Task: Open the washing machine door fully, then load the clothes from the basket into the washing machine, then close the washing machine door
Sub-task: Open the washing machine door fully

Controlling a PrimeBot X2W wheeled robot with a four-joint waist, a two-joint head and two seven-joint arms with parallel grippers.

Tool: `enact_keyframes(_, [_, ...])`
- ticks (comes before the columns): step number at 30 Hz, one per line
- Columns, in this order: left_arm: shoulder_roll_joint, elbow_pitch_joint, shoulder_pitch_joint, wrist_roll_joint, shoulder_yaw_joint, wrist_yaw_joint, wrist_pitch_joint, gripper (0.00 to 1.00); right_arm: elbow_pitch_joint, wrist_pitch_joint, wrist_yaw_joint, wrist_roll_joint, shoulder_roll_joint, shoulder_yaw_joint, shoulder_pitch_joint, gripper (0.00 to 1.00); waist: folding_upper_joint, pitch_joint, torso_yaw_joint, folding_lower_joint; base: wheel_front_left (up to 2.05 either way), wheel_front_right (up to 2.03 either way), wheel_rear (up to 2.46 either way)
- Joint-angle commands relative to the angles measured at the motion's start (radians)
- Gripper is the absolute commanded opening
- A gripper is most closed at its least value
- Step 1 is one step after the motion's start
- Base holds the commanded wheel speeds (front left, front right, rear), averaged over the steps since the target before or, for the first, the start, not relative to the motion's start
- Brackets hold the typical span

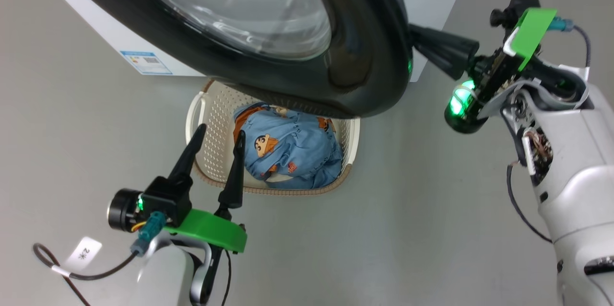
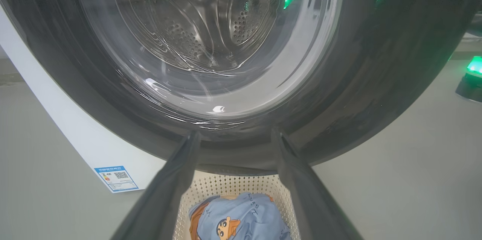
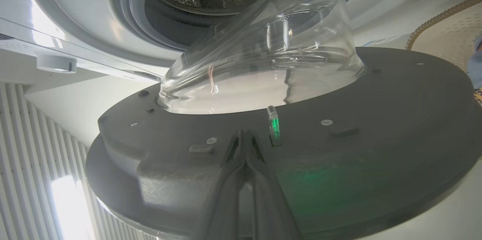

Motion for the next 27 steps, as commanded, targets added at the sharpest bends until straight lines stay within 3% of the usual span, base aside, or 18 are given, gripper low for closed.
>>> enact_keyframes(1, [0.018,-0.016,0.018,0.011,0.036,0.003,-0.006,1.00,-0.043,0.021,0.006,0.022,0.023,0.026,0.034,0.00,0.0000,-0.006,-0.004,0.0001,0.00,0.00,0.00])
enact_keyframes(27, [0.018,0.006,0.061,0.005,0.070,0.006,-0.006,1.00,-0.315,-0.039,0.006,0.253,0.025,0.380,0.283,0.00,0.0000,-0.084,0.007,0.0001,0.00,0.00,0.00])
